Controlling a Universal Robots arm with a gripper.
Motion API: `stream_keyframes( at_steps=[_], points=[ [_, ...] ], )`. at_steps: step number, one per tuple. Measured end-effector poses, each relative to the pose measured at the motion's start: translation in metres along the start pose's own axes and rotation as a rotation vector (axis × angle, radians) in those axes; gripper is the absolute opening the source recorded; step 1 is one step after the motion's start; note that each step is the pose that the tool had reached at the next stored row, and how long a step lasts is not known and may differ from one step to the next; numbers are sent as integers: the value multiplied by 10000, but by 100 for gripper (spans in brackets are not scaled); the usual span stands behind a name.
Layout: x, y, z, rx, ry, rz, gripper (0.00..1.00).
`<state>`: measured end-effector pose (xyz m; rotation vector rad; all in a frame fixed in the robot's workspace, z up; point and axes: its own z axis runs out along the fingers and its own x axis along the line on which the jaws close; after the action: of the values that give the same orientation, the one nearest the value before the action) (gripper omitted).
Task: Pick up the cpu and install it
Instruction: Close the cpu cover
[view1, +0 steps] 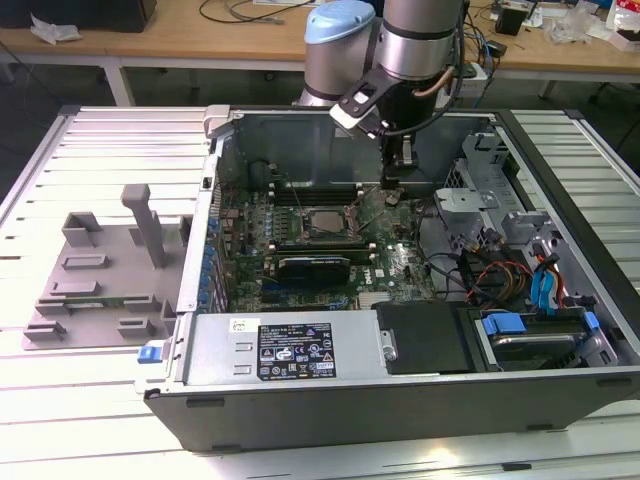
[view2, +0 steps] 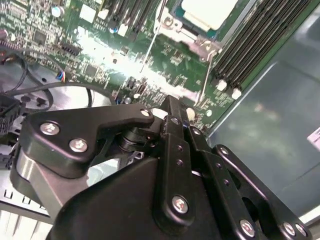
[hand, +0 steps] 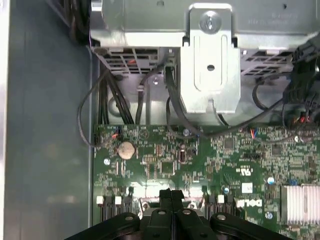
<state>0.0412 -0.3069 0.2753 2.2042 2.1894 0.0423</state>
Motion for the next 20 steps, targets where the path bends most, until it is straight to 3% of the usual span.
stream_keyframes(
  at_steps=[3, 5, 7, 10, 15, 17, 18, 19, 20],
  points=[
    [0, 96, 14, 0, -17, -1, 11],
    [1, 130, 69, 0, -20, 1, 11],
    [2, 136, 166, 0, -19, 9, 11],
    [2, 138, 244, 0, -35, 11, 11],
    [2, 141, 257, 21, -44, 13, 11],
    [2, 143, 258, 165, -45, 12, 11],
    [2, 144, 259, 287, -45, 10, 11],
    [2, 149, 261, 646, -48, 8, 11],
    [2, 150, 260, 674, -50, 8, 11]
  ],
)
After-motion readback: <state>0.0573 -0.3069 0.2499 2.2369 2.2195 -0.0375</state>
